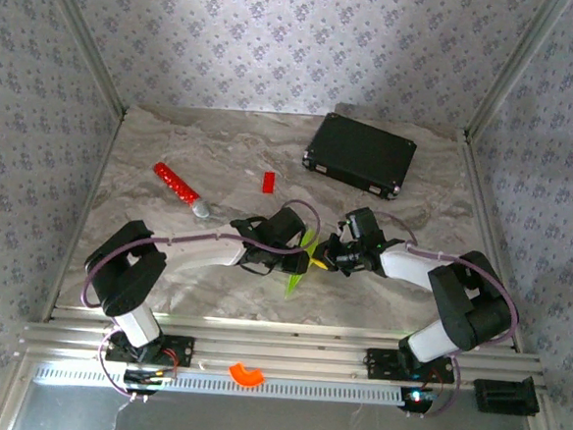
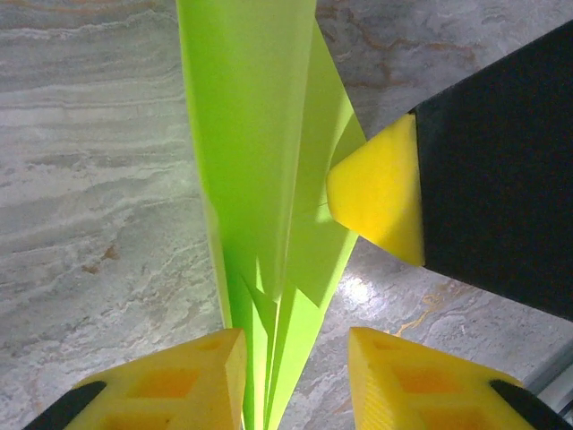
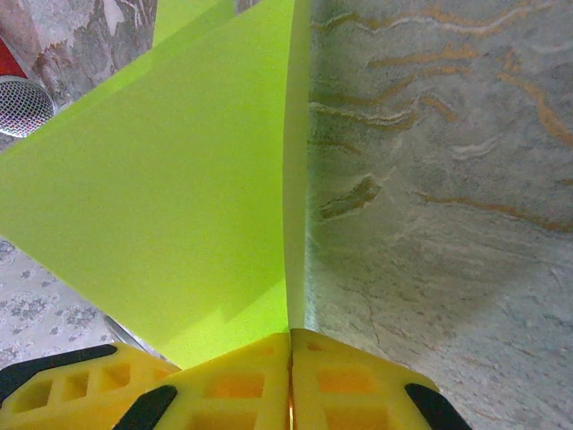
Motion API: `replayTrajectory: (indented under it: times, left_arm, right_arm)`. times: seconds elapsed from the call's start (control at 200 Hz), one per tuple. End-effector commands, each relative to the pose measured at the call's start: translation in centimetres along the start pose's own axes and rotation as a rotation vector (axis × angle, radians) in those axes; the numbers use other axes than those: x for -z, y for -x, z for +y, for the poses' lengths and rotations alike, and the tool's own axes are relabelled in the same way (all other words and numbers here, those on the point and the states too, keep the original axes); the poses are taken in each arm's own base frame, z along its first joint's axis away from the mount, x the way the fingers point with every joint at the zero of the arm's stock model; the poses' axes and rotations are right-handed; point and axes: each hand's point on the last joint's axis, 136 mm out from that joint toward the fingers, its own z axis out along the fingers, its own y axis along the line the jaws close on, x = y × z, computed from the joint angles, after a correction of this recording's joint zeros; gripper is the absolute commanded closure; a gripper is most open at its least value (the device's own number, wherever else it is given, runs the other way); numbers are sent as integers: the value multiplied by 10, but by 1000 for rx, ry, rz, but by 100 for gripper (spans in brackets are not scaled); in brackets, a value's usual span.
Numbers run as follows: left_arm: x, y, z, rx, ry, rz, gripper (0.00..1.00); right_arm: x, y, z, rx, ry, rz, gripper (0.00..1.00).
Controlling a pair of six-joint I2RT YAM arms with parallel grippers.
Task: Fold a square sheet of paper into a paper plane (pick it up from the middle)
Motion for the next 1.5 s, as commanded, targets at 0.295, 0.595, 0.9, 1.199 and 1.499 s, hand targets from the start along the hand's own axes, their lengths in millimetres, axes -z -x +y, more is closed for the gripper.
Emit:
replayTrajectory:
  times: [0.295,0.595,0.9,1.199,1.499]
  left_arm:
    - [-7,2,-7,-39,-6,17,65]
    - [-14,4,-2,-48,30,26,65]
    - [-21,0,6,-56,66,47,66]
    - [-23,-1,9,-58,85,46,73]
    - [-27,-4,13,-56,101,54,78]
  right_arm:
    - [0,-3,-3,-21,4,11,91]
    - [0,-2,-2,-21,5,11,91]
    - [-2,-3,-4,-25,-2,15,91]
    - [-2,-3,-5,-25,-3,15,91]
    - [-1,-4,-7,-27,-2,14,91]
